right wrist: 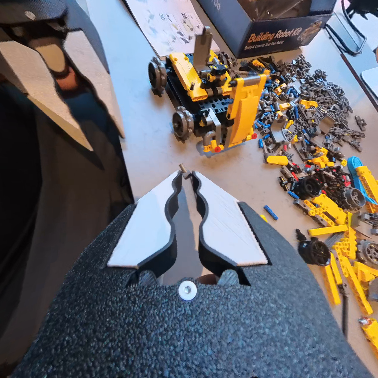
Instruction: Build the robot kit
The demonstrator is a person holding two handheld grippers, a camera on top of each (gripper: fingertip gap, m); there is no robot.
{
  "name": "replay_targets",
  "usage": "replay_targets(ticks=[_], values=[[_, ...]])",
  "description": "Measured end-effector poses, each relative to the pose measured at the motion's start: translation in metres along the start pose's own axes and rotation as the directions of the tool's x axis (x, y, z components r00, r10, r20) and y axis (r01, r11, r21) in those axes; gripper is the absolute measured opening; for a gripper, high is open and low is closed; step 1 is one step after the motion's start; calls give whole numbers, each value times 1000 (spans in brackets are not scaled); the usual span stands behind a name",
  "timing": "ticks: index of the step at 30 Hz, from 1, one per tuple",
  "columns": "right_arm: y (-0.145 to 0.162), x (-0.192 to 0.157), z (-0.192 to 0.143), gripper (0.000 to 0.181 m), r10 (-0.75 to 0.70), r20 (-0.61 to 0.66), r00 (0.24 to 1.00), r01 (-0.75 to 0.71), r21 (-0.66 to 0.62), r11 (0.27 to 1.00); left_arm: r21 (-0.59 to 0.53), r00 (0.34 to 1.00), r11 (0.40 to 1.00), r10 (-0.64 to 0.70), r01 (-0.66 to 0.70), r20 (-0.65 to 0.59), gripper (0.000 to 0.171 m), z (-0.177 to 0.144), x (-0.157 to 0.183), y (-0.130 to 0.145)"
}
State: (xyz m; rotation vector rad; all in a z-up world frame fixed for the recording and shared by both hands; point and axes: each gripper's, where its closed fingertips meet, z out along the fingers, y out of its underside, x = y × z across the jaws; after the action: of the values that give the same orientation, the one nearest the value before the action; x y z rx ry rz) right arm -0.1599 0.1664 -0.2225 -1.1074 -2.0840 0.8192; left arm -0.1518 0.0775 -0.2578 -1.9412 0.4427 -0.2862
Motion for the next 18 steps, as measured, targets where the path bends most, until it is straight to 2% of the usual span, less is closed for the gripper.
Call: replay_targets(ticks=[3, 7, 12, 18], values=[[-3, -10, 5, 10, -5, 12, 1000, 5, 9, 1000, 28, 998, 998, -59, 59, 6, 32, -4, -7, -5], [11, -8, 8, 10, 25, -3, 1000, -25, -23, 999, 30, 994, 993, -111, 111, 0, 32, -6, -13, -4], [33, 7, 4, 10, 71, -50, 996, -75, -76, 994, 21, 996, 995, -94, 94, -4, 30, -5, -11, -2], [47, 30, 8, 10, 66, -116, 991, -83, -150, 985, 10, 997, 997, -77, 77, -11, 29, -3, -8, 0]])
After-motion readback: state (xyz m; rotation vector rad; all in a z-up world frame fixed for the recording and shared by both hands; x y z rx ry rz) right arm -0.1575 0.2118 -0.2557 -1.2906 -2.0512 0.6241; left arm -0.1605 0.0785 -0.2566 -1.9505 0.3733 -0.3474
